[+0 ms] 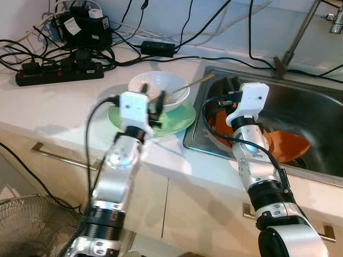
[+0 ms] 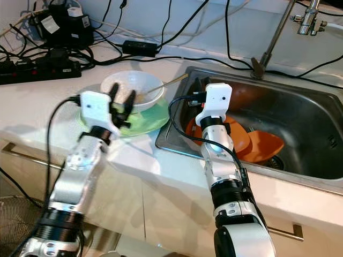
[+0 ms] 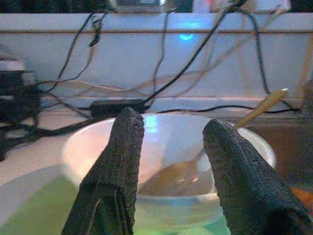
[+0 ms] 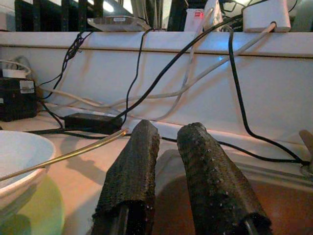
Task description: Kitchen organization
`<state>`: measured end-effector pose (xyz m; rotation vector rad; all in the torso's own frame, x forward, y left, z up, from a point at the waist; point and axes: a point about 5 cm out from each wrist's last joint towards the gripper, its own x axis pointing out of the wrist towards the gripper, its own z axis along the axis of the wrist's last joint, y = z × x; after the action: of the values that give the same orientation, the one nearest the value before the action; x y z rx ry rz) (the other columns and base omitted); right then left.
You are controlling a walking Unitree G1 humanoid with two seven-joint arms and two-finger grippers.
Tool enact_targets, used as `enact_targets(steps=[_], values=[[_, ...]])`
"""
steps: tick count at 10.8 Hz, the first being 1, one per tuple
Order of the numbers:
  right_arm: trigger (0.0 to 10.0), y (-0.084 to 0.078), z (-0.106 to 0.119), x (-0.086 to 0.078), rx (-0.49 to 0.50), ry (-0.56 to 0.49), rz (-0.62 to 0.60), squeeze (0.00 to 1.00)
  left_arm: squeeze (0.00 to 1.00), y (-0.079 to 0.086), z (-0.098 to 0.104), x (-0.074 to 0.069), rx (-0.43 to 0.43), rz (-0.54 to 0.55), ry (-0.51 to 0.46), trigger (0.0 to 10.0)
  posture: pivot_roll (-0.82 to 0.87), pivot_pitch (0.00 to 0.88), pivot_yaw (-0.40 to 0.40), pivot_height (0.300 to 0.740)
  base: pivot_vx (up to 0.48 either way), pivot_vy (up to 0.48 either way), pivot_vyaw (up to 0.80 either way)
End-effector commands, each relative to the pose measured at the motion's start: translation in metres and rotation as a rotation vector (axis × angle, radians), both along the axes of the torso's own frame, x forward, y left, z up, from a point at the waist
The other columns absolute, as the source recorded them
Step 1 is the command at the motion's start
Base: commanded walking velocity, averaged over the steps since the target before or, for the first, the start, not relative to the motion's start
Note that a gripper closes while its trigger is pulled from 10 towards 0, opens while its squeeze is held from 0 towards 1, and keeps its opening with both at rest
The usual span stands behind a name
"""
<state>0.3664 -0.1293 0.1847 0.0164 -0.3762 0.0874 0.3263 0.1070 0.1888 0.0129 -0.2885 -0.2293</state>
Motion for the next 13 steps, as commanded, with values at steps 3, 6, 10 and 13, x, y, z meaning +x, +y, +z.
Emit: enact_targets(steps=[3, 6, 10, 13], values=[[10.0, -0.002, 0.004, 0.002, 0.007, -0.003, -0.008, 0.00, 0.00, 0.011, 0.007, 0.002, 0.005, 0.052, -0.008, 10.0, 0.25, 0.031, -0.060, 0.725, 0.000, 0.000, 0.00], [10.0, -0.005, 0.004, 0.002, 0.007, -0.002, -0.020, 0.00, 0.00, 0.025, 0.028, 0.005, 0.030, 0.073, -0.083, 10.0, 0.25, 0.036, -0.058, 0.725, 0.000, 0.000, 0.00], [10.0, -0.005, 0.007, 0.002, 0.013, -0.014, -0.019, 0.00, 0.00, -0.011, 0.030, -0.004, -0.002, -0.064, -0.096, 10.0, 0.25, 0.040, -0.061, 0.725, 0.000, 0.000, 0.00], [10.0, -0.005, 0.005, 0.001, 0.012, -0.008, -0.023, 0.00, 0.00, -0.026, 0.015, -0.006, 0.009, -0.148, -0.004, 10.0, 0.24, 0.040, -0.057, 0.725, 0.000, 0.000, 0.00]])
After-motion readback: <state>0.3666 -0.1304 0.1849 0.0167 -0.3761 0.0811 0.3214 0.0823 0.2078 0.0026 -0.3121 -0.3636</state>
